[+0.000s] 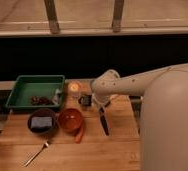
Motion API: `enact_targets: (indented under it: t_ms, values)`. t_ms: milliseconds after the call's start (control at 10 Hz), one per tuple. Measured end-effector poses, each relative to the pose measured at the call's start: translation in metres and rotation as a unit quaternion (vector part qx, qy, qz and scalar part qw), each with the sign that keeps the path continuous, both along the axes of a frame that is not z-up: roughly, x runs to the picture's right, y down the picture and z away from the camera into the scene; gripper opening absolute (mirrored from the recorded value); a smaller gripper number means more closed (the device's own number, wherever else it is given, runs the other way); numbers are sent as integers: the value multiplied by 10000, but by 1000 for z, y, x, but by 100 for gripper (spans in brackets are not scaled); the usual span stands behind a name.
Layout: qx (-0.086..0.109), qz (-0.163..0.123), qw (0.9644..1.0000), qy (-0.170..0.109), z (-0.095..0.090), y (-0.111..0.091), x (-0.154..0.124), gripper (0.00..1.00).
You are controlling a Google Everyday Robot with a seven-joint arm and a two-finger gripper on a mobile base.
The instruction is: Place brush in metal cup
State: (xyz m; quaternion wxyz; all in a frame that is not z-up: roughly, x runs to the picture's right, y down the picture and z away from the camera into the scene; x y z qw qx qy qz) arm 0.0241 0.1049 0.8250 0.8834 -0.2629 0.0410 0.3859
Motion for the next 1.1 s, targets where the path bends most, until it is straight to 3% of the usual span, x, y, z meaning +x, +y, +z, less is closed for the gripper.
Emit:
enact_targets:
  t_ms: [400, 800, 1100]
  values:
    - [35, -210, 9992, -342, 19, -12, -34, 6]
    - [-5, -244, 9981, -558, 34, -10, -44, 7]
    - [34, -221, 9978, -625, 37, -10, -44, 35]
